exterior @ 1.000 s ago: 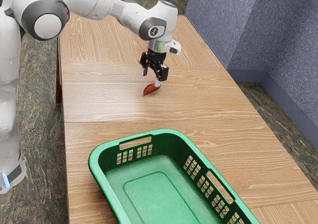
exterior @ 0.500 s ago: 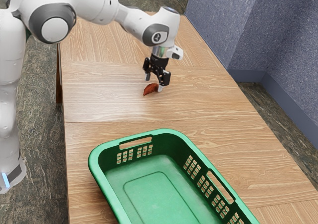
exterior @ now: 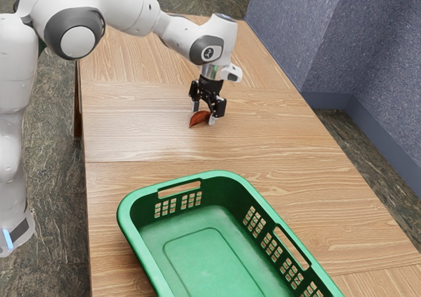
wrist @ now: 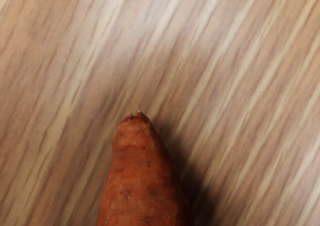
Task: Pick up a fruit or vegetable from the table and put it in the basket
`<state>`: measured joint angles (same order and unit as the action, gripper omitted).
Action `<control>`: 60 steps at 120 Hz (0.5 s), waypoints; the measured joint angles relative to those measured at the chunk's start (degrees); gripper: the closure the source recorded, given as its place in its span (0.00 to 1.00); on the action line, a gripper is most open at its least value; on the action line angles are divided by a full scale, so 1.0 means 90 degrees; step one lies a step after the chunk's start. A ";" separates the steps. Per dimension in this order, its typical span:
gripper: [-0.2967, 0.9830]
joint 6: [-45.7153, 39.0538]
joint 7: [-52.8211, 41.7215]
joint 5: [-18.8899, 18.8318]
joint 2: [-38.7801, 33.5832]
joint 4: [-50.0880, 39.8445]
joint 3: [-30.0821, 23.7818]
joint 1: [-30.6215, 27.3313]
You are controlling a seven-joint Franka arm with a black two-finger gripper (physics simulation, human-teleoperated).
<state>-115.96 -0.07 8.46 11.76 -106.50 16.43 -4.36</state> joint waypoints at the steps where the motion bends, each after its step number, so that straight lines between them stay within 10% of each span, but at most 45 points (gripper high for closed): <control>1: 0.28 -0.0003 0.0000 0.0002 0.0001 -0.0001 0.0000 0.0000; 29: 0.11 -0.0072 -0.0006 0.0122 0.0145 -0.0004 0.0008 -0.0004; 60: 0.37 -0.0201 -0.0025 0.0057 0.0105 0.0000 0.0002 0.0003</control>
<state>-117.77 -0.29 8.98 12.70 -106.51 16.44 -4.34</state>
